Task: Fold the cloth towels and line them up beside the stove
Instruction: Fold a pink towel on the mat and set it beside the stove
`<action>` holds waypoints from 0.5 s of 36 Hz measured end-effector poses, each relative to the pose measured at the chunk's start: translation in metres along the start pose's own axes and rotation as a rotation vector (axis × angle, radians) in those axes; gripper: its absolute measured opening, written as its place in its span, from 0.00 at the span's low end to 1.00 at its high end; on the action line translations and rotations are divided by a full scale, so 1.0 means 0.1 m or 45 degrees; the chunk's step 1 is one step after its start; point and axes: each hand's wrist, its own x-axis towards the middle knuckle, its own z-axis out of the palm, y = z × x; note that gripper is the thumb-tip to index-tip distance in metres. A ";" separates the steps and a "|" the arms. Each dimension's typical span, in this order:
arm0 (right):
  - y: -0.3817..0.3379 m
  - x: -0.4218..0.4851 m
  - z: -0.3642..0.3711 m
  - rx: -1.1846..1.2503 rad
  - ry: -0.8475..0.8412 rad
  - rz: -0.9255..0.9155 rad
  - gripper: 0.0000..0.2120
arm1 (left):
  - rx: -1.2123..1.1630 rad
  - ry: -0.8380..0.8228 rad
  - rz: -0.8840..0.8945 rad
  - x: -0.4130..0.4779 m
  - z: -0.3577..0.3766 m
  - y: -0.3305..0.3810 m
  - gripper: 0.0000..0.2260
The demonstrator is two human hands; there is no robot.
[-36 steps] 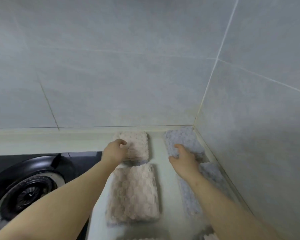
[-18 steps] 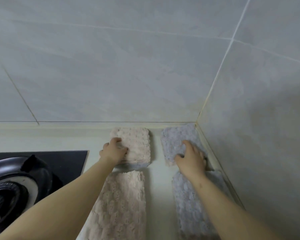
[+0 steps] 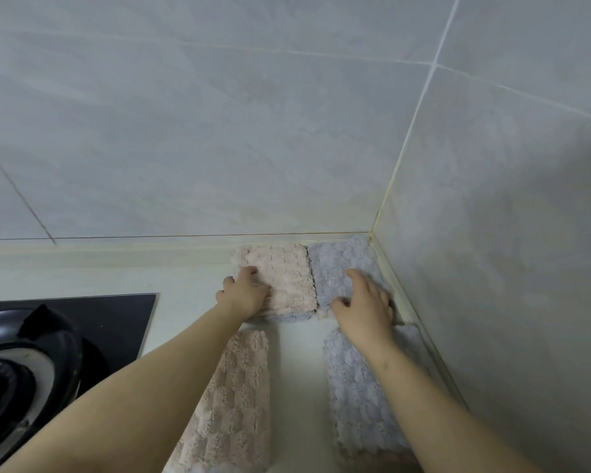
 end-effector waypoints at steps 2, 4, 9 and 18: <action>-0.01 -0.06 -0.03 0.000 -0.006 0.000 0.27 | -0.025 0.012 0.022 -0.09 -0.06 -0.01 0.23; -0.02 -0.15 -0.04 0.008 -0.010 0.009 0.27 | -0.056 0.034 0.057 -0.19 -0.12 -0.04 0.23; -0.01 -0.43 -0.04 -0.018 -0.005 0.001 0.25 | -0.106 0.087 0.148 -0.51 -0.28 -0.23 0.22; -0.01 -0.99 -0.06 -0.065 -0.062 -0.110 0.21 | -0.092 0.202 0.031 -1.05 -0.50 -0.71 0.21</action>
